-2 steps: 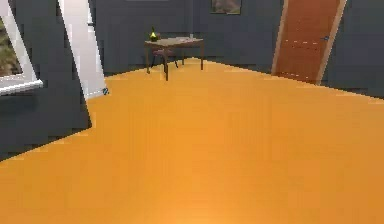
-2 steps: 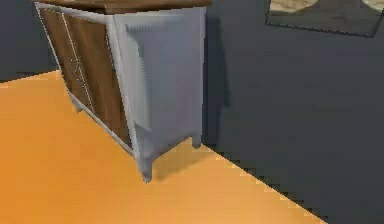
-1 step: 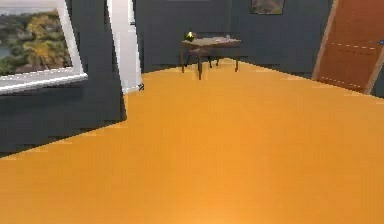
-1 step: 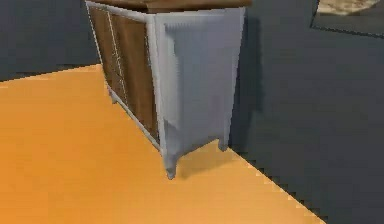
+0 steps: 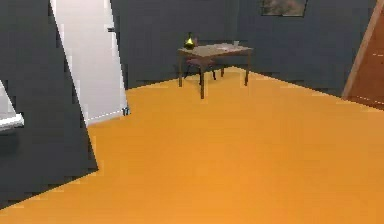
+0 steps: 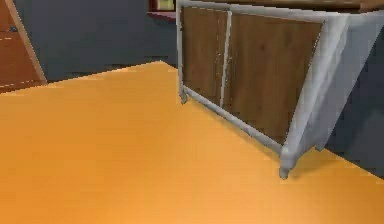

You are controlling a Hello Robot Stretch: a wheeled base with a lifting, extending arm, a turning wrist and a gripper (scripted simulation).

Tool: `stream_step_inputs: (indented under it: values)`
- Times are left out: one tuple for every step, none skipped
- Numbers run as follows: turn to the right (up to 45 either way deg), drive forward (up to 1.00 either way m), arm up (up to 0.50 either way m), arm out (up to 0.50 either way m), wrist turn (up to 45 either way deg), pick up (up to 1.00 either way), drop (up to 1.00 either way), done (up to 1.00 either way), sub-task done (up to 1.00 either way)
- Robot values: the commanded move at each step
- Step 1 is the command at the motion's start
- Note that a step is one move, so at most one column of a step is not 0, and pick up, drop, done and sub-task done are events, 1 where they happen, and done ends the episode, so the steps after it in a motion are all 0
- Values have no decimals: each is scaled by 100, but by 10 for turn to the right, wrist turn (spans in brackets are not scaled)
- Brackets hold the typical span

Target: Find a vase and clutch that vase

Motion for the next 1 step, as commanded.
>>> stream_step_inputs:
  values:
    - [0,100,0,0,0,0,0,0,0]
